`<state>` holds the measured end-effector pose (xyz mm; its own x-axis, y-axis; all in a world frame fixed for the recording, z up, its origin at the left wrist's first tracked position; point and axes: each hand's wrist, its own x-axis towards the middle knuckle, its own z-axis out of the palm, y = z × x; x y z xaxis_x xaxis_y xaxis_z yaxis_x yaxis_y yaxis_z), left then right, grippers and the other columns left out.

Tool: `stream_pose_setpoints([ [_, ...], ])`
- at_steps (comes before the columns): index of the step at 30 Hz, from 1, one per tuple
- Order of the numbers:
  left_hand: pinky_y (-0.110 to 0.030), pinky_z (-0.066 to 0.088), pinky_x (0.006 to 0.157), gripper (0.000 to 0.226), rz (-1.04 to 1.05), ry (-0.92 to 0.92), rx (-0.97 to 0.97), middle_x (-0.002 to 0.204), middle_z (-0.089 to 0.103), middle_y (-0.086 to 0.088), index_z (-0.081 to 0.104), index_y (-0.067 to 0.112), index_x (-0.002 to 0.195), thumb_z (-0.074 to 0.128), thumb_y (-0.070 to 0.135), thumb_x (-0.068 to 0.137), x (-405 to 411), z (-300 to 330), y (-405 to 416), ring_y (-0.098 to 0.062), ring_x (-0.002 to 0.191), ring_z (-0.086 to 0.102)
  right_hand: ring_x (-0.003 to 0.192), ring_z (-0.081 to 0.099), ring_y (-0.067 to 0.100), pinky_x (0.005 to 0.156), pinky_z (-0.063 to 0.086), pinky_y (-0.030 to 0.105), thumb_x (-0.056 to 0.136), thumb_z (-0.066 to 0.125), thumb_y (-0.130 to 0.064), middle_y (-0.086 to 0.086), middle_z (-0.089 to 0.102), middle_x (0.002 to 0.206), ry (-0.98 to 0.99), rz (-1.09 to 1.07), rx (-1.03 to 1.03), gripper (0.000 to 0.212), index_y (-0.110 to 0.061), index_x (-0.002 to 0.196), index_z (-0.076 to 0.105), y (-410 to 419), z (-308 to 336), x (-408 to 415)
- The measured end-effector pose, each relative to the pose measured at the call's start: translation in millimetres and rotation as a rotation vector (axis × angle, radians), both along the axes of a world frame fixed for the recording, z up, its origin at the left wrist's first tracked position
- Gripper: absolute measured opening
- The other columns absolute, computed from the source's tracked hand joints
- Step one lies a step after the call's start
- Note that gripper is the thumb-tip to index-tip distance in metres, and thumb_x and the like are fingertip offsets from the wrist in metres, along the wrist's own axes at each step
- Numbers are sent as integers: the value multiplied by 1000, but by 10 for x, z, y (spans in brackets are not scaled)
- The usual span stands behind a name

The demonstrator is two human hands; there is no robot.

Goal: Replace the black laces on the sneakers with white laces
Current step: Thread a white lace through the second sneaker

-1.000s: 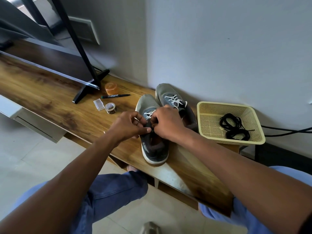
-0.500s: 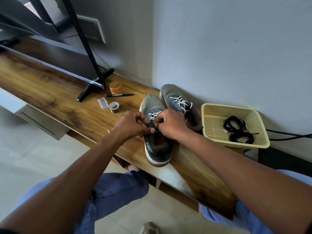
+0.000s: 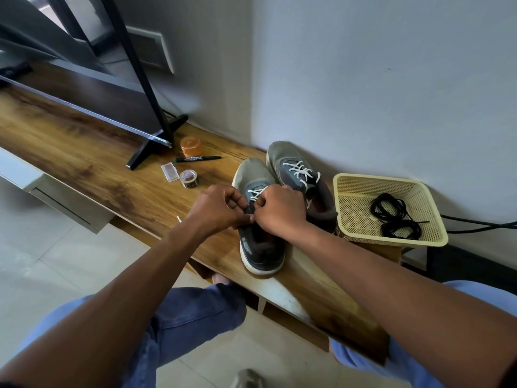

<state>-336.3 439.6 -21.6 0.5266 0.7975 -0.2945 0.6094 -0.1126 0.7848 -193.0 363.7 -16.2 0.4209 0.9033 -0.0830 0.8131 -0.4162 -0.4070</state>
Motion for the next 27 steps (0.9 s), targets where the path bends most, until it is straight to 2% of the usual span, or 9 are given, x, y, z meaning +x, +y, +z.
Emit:
stream_pose_setpoints([
  [4,-13,53,53,30,6,36,24,75,77,4,73,20,88,97,23,70,1,18,-15,-8,61,74,111,58,26,82,31,34,86,68,-33,-5,61,80,58,-5,-39,18,-21,73,63,24,14,25],
  [6,-13,53,53,32,8,62,44,74,77,5,72,21,86,98,26,68,13,29,-20,-10,62,75,109,60,26,83,34,33,87,66,-31,-3,64,81,101,-19,-59,21,-19,71,62,34,32,25],
  [9,-14,52,52,34,15,93,66,73,77,6,72,22,85,99,29,66,36,48,-29,-9,61,74,106,64,25,92,43,35,89,67,-29,0,73,89,166,-54,-55,16,-15,82,72,33,46,35],
  [12,-12,49,49,36,22,97,75,72,76,9,71,22,85,99,31,65,33,52,-32,-6,60,73,101,67,23,98,47,39,86,66,-24,0,75,87,259,-77,-55,14,-14,86,77,28,83,34],
  [14,-11,48,48,36,27,98,79,72,76,9,71,23,85,99,32,65,29,49,-36,-5,60,73,98,67,23,98,49,40,84,65,-21,-1,76,86,303,-92,-67,15,-14,88,78,25,114,27],
  [17,-19,54,55,35,31,114,106,70,76,10,72,23,83,100,32,64,38,50,-47,-4,59,73,94,68,24,93,54,40,77,65,-17,1,75,84,336,-127,-97,16,-15,86,78,16,147,28],
  [20,-20,53,56,32,25,112,119,68,75,11,72,23,80,99,32,65,41,65,-60,-3,58,72,89,69,24,87,59,39,69,71,-18,2,75,80,355,-148,-132,14,-14,81,76,28,172,18],
  [27,-24,59,60,28,37,111,139,72,75,4,73,21,81,98,25,67,66,88,-86,-10,63,74,95,69,24,87,58,37,70,76,-19,3,75,84,339,-183,-118,13,-13,82,73,26,124,-16],
])
